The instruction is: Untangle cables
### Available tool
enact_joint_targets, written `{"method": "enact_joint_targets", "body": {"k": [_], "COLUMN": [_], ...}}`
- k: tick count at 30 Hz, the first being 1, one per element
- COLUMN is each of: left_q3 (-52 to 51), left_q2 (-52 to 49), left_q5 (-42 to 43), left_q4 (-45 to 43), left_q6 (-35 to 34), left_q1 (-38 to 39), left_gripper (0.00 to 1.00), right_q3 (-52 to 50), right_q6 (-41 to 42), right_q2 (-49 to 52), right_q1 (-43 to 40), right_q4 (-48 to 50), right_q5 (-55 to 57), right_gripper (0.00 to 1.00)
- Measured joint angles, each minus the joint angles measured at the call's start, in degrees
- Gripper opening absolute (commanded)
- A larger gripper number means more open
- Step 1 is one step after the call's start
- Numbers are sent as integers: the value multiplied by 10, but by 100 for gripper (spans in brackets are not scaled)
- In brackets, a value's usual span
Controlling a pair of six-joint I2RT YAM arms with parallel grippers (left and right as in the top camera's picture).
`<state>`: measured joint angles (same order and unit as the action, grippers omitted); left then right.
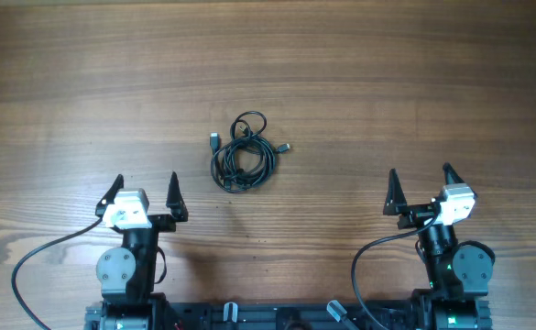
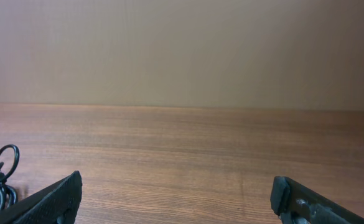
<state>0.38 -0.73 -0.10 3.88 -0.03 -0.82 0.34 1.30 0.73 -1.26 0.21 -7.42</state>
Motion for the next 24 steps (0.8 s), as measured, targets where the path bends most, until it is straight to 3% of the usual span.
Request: {"method": "enact_joint_targets", "body": {"k": [24], "left_q3": [0], "left_q2": [0], "left_q5": [0], "left_q4": [0], "left_q6": [24], "left_q1": [0], "left_gripper": [100], "right_q3": [0], "right_q6": [0], "right_q2": [0], "right_q1": [0], "right_q4": [0], "right_q5": [0], "right_gripper": [100]}}
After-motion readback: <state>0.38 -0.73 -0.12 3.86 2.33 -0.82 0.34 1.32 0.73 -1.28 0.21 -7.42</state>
